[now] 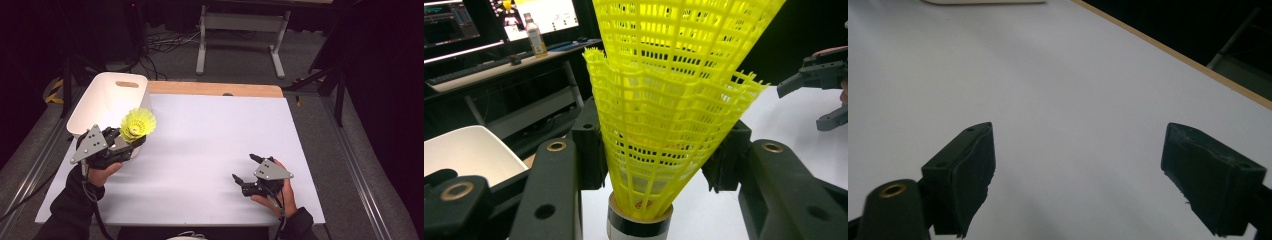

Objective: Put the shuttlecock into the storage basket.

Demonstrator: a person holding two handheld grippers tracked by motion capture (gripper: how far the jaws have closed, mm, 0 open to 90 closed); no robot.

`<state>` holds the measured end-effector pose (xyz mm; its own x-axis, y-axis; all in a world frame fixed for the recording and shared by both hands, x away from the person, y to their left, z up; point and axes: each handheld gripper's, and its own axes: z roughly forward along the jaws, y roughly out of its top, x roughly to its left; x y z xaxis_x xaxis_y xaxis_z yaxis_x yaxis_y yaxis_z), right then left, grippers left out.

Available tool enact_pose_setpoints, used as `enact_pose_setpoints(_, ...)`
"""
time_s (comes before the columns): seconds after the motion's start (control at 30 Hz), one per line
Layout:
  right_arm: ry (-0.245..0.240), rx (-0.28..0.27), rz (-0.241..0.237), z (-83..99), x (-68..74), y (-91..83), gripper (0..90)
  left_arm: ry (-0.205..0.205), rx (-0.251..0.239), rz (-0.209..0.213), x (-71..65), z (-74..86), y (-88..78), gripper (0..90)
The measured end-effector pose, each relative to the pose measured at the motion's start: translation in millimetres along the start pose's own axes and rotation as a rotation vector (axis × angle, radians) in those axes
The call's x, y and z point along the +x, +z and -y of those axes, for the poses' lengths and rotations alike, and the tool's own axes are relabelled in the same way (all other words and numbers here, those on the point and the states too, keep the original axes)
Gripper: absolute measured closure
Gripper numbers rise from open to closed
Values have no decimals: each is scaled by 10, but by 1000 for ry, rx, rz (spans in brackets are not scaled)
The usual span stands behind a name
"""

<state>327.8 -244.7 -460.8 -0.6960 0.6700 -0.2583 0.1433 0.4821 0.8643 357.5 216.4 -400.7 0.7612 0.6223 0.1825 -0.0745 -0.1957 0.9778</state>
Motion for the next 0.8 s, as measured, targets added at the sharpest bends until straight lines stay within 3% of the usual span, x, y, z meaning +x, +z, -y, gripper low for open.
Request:
enact_pose_setpoints(0.57, -1, 10, -9, 2, 16, 27, 151, -6, -18, -31, 86, -84, -106, 528)
enact_pose_setpoints(0.8, 2, 12, -9, 6, 13, 41, 151, -18, -15, -54, 181, -122, -143, 526)
